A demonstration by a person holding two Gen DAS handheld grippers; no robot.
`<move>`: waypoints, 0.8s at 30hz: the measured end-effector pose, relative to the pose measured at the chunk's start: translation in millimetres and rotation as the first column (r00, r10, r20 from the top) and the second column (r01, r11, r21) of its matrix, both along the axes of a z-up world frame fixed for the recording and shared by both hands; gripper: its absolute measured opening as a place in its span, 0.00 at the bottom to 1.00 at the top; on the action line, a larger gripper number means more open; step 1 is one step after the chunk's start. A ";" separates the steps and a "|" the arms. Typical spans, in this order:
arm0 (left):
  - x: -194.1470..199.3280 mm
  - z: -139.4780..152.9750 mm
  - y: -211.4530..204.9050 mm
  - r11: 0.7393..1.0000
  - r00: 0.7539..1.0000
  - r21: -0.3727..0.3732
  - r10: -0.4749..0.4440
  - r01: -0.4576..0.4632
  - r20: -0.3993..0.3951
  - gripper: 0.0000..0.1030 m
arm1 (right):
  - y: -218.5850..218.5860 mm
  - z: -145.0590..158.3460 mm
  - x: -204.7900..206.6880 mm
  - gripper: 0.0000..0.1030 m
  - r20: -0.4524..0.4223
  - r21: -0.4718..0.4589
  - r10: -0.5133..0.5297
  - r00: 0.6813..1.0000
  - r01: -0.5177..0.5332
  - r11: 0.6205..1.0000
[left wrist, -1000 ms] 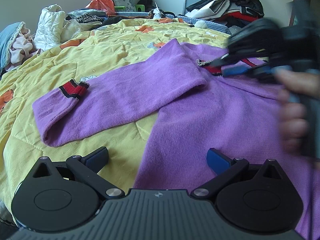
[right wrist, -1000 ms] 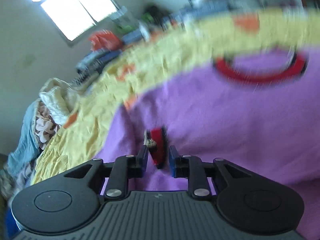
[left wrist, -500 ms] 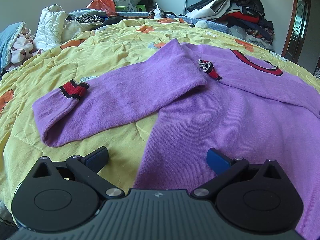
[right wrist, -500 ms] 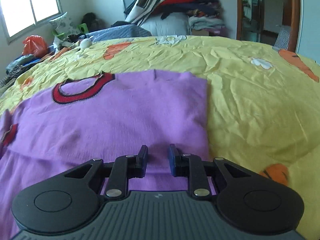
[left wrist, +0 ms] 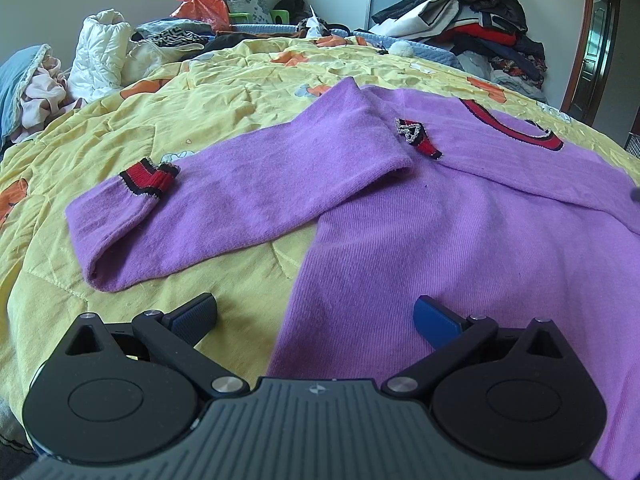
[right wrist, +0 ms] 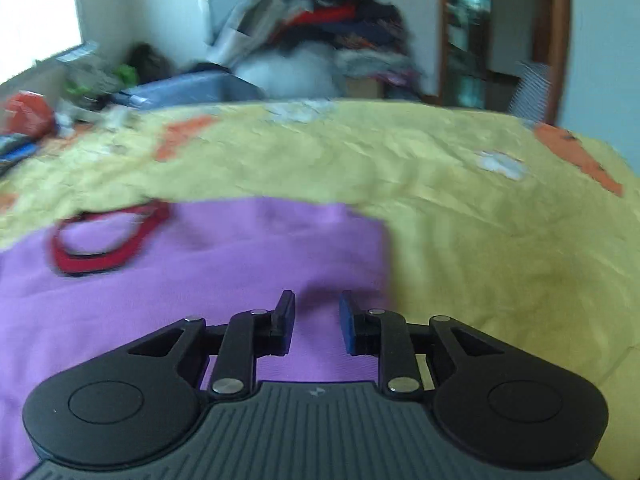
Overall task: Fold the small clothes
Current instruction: 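Grasp the other sleeve cuff with the left tool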
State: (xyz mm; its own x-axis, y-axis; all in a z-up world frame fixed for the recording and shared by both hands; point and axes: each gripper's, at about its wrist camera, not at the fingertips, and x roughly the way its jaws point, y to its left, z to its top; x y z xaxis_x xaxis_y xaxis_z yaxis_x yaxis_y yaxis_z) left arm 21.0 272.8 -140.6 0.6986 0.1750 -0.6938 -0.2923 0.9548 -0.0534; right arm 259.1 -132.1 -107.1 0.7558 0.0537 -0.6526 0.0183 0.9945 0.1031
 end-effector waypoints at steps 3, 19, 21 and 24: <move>-0.2 0.2 0.6 1.000 1.000 0.001 0.003 -0.003 0.000 1.00 | 41.5 -15.4 -19.6 0.46 -0.022 -0.116 0.094 0.995 -0.096 0.989; -15.5 3.5 30.7 0.998 1.000 -0.052 0.021 -0.021 -0.001 1.00 | 294.8 -29.4 -23.5 0.97 -0.004 -0.193 0.388 0.922 -0.381 0.904; -24.7 7.1 55.1 0.992 0.996 -0.093 0.084 -0.081 0.034 1.00 | 289.5 -30.8 -29.0 0.97 -0.026 -0.143 0.406 0.913 -0.406 0.903; -31.8 15.2 98.6 0.970 0.979 -0.175 0.186 -0.170 0.083 1.00 | 271.4 -32.4 -54.1 1.00 -0.028 -0.131 0.468 0.883 -0.467 0.874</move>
